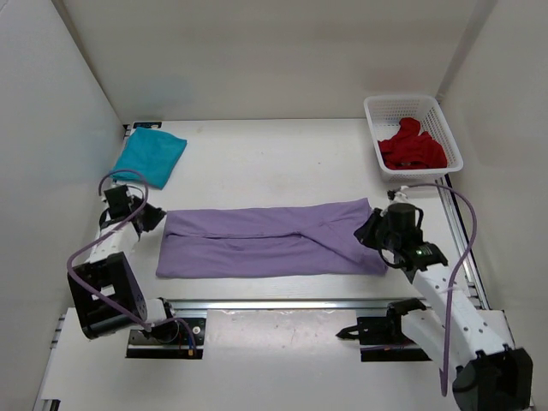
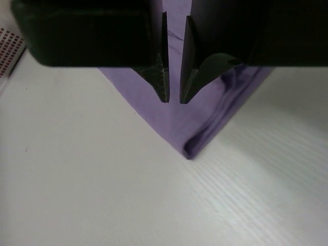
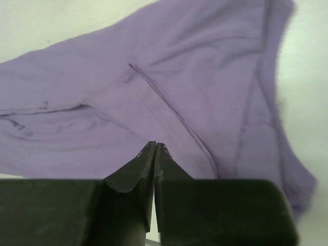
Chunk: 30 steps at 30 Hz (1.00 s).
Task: Fold and stack the t-shirts
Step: Fold the other side of the tshirt into a rectangle
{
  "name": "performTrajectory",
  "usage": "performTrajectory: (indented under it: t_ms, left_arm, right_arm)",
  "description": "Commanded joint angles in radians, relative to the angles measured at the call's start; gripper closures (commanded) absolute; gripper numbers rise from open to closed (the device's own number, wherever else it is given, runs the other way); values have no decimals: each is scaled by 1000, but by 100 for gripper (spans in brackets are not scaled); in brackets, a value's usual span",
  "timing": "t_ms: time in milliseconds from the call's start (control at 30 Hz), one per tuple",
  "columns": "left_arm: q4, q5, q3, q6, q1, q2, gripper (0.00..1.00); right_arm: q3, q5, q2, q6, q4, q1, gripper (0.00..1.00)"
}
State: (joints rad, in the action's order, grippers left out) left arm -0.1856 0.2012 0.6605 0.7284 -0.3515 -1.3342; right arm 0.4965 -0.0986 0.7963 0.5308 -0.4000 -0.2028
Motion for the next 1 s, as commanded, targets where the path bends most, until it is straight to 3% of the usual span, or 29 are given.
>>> performTrajectory:
  t_ms: [0, 100, 167, 267, 400, 800, 967]
  left_arm:
    - [92, -40, 13, -21, 136, 105, 75]
    - [97, -114, 18, -58, 253, 124, 77]
    - [100, -137, 11, -78, 298, 100, 80]
    - [84, -125, -5, -104, 263, 79, 83]
    - [142, -77, -67, -57, 189, 109, 85]
    - [173, -72, -70, -40, 240, 78, 88]
    - [172, -63, -68, -46, 244, 93, 88]
  right_arm:
    - [74, 21, 188, -6, 119, -85, 100]
    - [151, -15, 390, -44, 211, -133, 99]
    - [220, -45, 489, -64, 260, -148, 89]
    - [276, -26, 612, -100, 297, -199, 78]
    - [307, -15, 704, -112, 323, -198, 70]
    - [358, 118, 794, -153, 309, -233, 69]
    - [361, 114, 807, -163, 302, -250, 85]
